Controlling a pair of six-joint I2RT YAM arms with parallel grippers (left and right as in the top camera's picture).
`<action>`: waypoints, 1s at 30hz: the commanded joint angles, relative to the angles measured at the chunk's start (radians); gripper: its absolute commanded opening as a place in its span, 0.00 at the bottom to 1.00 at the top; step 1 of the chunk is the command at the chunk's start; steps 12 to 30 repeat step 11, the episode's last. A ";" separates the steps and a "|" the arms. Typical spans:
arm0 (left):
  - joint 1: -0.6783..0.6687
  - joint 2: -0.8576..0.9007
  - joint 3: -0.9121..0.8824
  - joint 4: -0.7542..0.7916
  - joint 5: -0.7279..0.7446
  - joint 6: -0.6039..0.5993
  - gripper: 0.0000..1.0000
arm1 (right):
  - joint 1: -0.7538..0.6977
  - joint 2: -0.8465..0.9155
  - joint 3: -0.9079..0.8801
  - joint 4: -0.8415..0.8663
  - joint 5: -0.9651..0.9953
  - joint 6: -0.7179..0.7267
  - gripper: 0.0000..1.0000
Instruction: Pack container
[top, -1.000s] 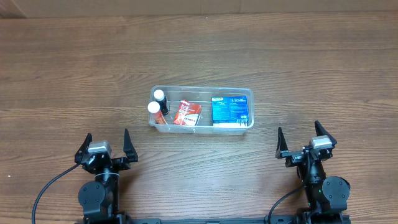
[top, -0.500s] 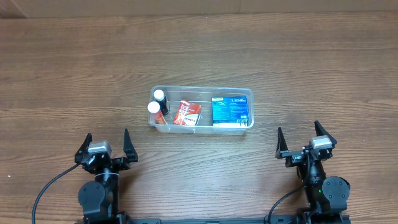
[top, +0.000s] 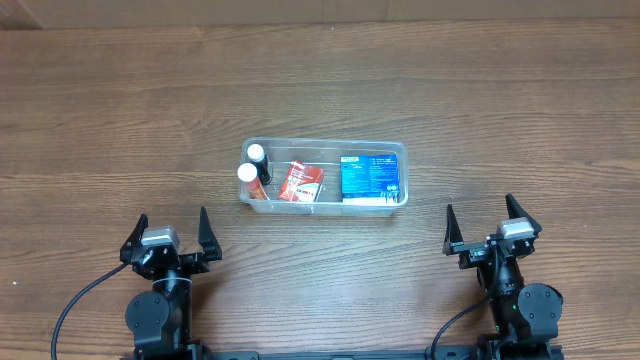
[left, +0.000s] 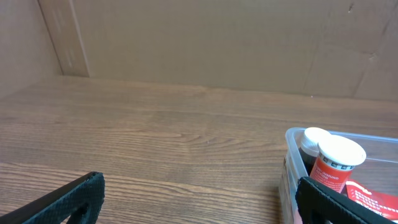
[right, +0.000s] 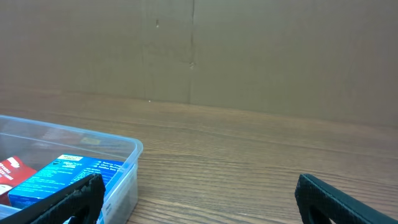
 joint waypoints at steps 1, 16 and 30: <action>0.008 -0.011 -0.003 -0.002 -0.009 -0.014 1.00 | 0.004 -0.009 -0.010 0.005 0.001 -0.003 1.00; 0.008 -0.011 -0.003 -0.002 -0.009 -0.014 1.00 | 0.004 -0.009 -0.010 0.005 0.001 -0.003 1.00; 0.008 -0.011 -0.003 -0.002 -0.009 -0.014 1.00 | 0.004 -0.009 -0.010 0.005 0.001 -0.003 1.00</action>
